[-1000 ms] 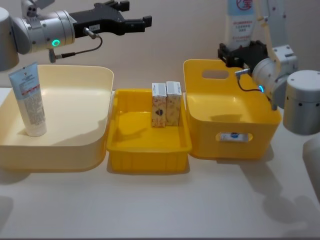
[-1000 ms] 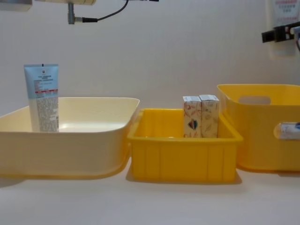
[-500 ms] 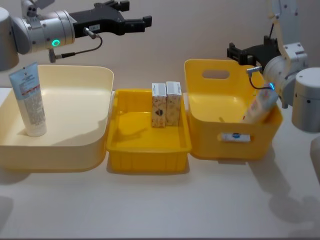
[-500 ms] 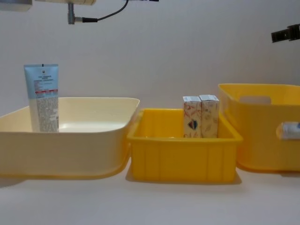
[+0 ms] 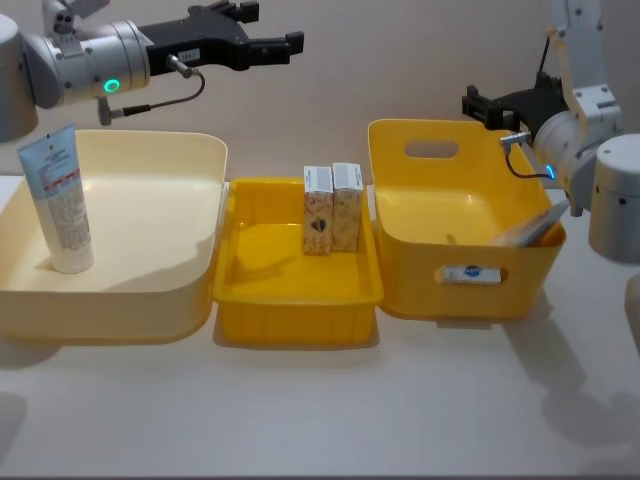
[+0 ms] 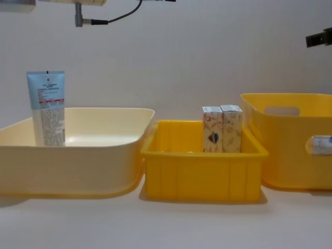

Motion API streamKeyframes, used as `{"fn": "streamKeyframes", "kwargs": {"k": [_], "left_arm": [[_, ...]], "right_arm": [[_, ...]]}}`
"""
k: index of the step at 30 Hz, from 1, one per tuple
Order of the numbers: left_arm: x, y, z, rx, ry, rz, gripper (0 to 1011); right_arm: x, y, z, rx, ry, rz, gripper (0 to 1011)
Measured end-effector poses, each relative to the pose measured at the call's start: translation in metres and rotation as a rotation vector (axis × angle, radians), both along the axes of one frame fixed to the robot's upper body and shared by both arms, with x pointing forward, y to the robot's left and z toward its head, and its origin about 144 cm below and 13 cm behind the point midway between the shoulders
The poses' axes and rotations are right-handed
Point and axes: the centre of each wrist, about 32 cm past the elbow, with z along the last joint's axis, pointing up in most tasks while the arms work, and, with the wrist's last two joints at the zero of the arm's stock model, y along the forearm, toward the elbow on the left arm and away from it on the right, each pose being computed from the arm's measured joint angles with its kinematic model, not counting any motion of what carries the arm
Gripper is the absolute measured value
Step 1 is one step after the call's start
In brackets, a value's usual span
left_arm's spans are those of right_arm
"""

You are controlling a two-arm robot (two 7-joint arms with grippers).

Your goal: Bimanual collaborative sorting of washing and personal care products

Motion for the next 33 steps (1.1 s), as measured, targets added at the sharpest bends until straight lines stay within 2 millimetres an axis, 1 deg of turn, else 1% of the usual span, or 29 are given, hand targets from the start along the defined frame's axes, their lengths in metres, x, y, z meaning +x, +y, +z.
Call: {"fn": "streamKeyframes", "kwargs": {"k": [33], "left_arm": [[0.0,0.0,0.0,0.0,0.0,0.0,1002]], "right_arm": [[0.0,-0.0015,0.0004,-0.002,0.001,-0.008,1001]]}}
